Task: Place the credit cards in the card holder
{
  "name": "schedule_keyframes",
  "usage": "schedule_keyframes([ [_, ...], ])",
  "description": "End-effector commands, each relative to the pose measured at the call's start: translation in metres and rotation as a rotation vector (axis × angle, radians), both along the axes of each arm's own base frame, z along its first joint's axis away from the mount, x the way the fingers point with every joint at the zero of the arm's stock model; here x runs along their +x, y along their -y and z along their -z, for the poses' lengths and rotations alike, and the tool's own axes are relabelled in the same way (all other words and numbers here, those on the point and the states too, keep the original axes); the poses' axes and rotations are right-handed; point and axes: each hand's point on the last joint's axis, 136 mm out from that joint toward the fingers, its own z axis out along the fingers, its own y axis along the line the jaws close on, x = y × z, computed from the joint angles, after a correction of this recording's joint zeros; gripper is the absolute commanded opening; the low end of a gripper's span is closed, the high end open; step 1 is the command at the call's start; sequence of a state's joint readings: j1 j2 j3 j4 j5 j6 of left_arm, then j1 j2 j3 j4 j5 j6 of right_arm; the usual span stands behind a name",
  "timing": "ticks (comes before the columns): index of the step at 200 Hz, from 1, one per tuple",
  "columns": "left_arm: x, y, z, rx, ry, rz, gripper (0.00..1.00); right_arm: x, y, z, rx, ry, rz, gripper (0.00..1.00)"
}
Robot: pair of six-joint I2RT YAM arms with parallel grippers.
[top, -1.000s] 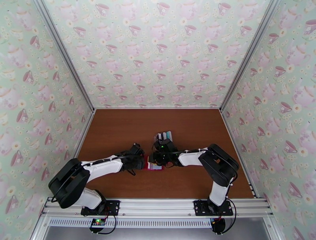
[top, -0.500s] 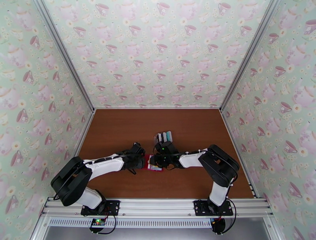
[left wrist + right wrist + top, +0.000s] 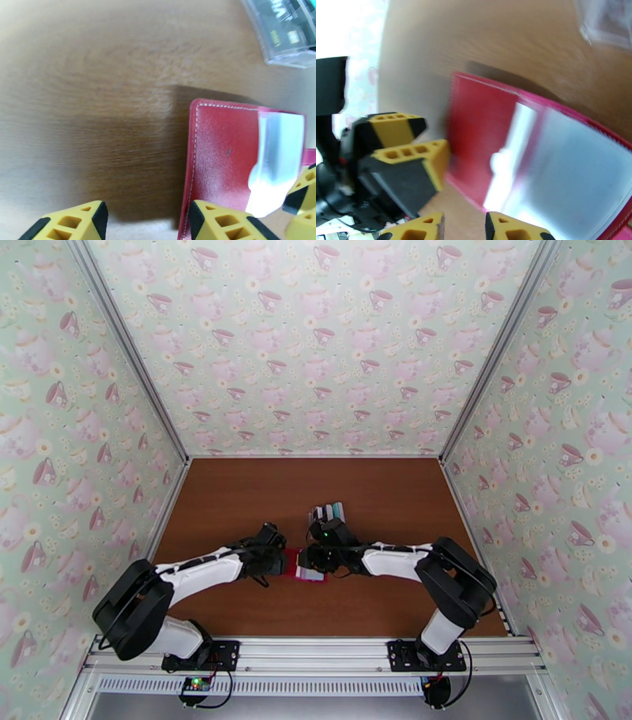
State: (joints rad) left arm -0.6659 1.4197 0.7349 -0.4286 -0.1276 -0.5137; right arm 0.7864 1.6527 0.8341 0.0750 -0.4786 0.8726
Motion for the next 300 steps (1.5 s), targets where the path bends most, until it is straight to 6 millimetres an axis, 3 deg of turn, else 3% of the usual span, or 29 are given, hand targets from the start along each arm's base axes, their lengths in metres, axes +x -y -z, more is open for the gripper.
schedule_keyframes([
  [1, 0.007, 0.006, -0.033, -0.035, 0.052, 0.017, 0.61, 0.004, 0.001, -0.025, -0.01, 0.065, 0.013, 0.34],
  [45, 0.005, 0.019, -0.071, -0.153, 0.104, 0.039, 0.62, 0.016, 0.03, -0.032, -0.186, 0.1, 0.11, 0.35],
  [75, -0.001, 0.041, -0.085, -0.28, 0.123, 0.096, 0.62, 0.025, 0.053, -0.034, -0.276, 0.121, 0.226, 0.44],
  [103, -0.008, 0.057, -0.082, -0.388, 0.103, 0.126, 0.62, 0.031, 0.069, -0.033, -0.341, 0.144, 0.281, 0.46],
  [128, -0.013, 0.068, -0.07, -0.441, 0.08, 0.142, 0.62, 0.028, 0.07, -0.028, -0.386, 0.145, 0.229, 0.47],
  [136, -0.014, 0.071, -0.066, -0.453, 0.076, 0.146, 0.62, 0.028, 0.071, -0.025, -0.385, 0.14, 0.227, 0.55],
  [146, -0.016, 0.074, -0.061, -0.467, 0.066, 0.155, 0.62, 0.028, 0.071, -0.024, -0.373, 0.146, 0.23, 0.8],
  [153, -0.016, 0.076, -0.058, -0.473, 0.061, 0.157, 0.62, 0.028, 0.071, -0.021, -0.372, 0.146, 0.231, 0.84],
  [185, -0.019, 0.078, -0.044, -0.475, 0.045, 0.158, 0.62, 0.028, 0.071, -0.009, -0.393, 0.122, 0.213, 0.73],
  [245, -0.026, 0.069, -0.017, -0.435, 0.005, 0.14, 0.61, 0.032, 0.066, -0.007, -0.401, 0.137, 0.186, 0.53],
  [300, -0.032, 0.064, 0.003, -0.416, -0.027, 0.129, 0.61, 0.034, 0.062, -0.002, -0.415, 0.135, 0.163, 0.51],
])
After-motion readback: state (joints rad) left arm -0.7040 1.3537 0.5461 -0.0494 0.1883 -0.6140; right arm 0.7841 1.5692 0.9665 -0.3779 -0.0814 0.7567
